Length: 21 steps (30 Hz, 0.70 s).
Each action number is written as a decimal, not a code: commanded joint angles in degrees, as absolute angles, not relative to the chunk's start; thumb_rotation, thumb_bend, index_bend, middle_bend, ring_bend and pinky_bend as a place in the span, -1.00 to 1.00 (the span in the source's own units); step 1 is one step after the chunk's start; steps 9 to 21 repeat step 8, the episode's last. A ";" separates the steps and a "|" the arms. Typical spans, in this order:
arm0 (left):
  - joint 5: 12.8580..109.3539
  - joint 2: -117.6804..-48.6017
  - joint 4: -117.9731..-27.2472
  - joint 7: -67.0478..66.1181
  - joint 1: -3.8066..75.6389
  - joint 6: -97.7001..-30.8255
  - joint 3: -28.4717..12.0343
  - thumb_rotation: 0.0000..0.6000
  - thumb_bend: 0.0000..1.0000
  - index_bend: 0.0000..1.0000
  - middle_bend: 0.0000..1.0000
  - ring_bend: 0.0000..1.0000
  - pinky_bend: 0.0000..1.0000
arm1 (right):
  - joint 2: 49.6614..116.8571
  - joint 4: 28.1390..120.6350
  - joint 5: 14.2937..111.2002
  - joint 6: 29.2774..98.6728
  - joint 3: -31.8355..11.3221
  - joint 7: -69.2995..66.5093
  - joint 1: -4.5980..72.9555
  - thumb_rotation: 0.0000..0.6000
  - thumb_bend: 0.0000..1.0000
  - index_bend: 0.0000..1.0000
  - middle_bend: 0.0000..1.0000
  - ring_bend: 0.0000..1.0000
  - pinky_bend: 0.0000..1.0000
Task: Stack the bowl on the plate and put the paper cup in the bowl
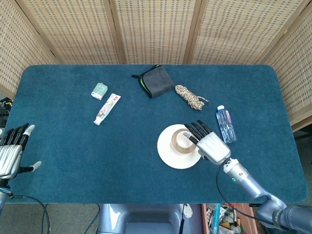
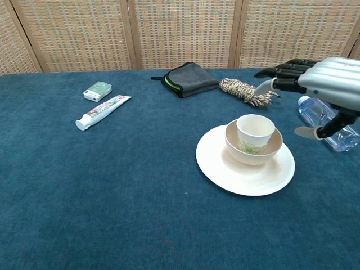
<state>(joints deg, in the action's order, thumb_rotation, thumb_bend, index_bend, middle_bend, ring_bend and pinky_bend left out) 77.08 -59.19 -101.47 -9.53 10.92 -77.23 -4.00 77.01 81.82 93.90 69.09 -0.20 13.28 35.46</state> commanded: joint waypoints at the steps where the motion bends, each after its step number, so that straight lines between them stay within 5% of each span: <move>1: 77.97 -59.63 -100.56 -8.87 10.56 -77.85 -3.66 1.00 -1.00 -1.00 -1.00 -1.00 -1.00 | 73.07 85.56 95.28 75.58 0.96 12.18 30.91 1.00 -0.65 -0.84 -1.00 -1.00 -1.00; 4: 79.19 -60.38 -99.13 -7.74 10.10 -78.46 -3.09 1.00 -1.00 -1.00 -1.00 -1.00 -1.00 | 71.55 86.28 94.89 81.56 1.34 11.55 26.54 1.00 -0.93 -0.97 -1.00 -1.00 -1.00; 8: 82.04 -61.66 -96.82 -5.70 9.47 -80.02 -2.31 1.00 -1.00 -1.00 -1.00 -1.00 -1.00 | 72.17 84.81 91.91 89.56 0.64 11.23 19.95 1.00 -1.00 -1.00 -1.00 -1.00 -1.00; 21: 82.04 -61.66 -96.82 -5.70 9.47 -80.02 -2.31 1.00 -1.00 -1.00 -1.00 -1.00 -1.00 | 72.17 84.81 91.91 89.56 0.64 11.23 19.95 1.00 -1.00 -1.00 -1.00 -1.00 -1.00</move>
